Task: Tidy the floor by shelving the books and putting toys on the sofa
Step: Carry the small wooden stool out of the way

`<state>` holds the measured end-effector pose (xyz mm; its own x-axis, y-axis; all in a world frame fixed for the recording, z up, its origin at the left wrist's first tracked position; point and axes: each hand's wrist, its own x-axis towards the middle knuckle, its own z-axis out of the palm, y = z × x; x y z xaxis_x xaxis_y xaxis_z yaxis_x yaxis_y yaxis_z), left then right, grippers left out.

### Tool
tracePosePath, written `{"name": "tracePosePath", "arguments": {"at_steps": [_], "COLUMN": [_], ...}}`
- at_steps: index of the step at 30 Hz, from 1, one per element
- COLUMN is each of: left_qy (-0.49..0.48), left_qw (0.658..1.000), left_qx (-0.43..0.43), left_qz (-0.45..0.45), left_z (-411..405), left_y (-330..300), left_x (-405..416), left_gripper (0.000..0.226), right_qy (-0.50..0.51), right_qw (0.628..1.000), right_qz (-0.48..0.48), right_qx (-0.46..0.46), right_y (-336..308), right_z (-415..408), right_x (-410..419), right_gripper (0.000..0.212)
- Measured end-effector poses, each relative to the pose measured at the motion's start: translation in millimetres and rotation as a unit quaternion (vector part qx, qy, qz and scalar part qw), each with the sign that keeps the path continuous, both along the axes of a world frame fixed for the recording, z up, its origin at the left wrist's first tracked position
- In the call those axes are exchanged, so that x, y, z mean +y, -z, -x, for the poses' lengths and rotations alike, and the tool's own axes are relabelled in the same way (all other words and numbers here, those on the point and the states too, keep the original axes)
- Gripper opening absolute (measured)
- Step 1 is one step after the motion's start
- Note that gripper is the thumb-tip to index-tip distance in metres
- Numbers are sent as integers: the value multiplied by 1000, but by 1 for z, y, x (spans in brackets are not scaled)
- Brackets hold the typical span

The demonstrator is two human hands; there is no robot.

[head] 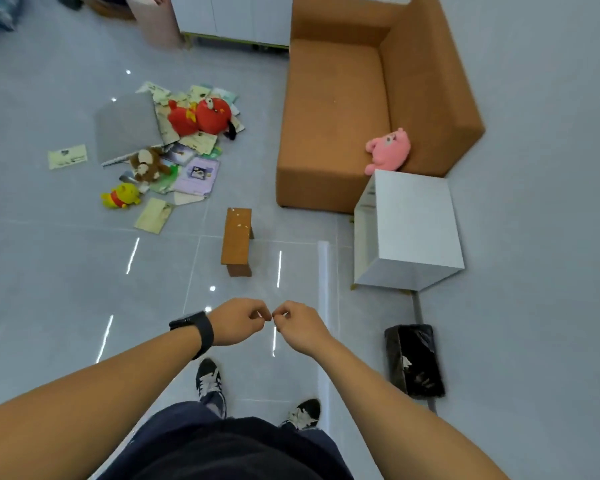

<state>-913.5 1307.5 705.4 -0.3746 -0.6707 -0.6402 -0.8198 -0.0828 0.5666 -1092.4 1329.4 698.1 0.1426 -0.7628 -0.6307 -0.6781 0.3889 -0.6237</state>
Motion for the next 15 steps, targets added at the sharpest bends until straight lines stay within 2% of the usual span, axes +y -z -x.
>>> {"name": "tracePosePath", "arguments": {"at_steps": [9, 15], "left_qy": [-66, -38], "left_qw": [997, 999], "left_qx": [26, 27], "left_qz": [13, -14], "left_z": [-141, -165], "left_y": [4, 9], "left_x": [-57, -100], "left_gripper": [25, 29], "right_qy": [-19, -9], "right_qw": [1000, 1000], "right_qz": [18, 0], "right_qx": [-9, -18], "right_y": [-10, -6], "right_z": [-143, -170], "right_x": [-79, -108], "right_gripper": [26, 20]}}
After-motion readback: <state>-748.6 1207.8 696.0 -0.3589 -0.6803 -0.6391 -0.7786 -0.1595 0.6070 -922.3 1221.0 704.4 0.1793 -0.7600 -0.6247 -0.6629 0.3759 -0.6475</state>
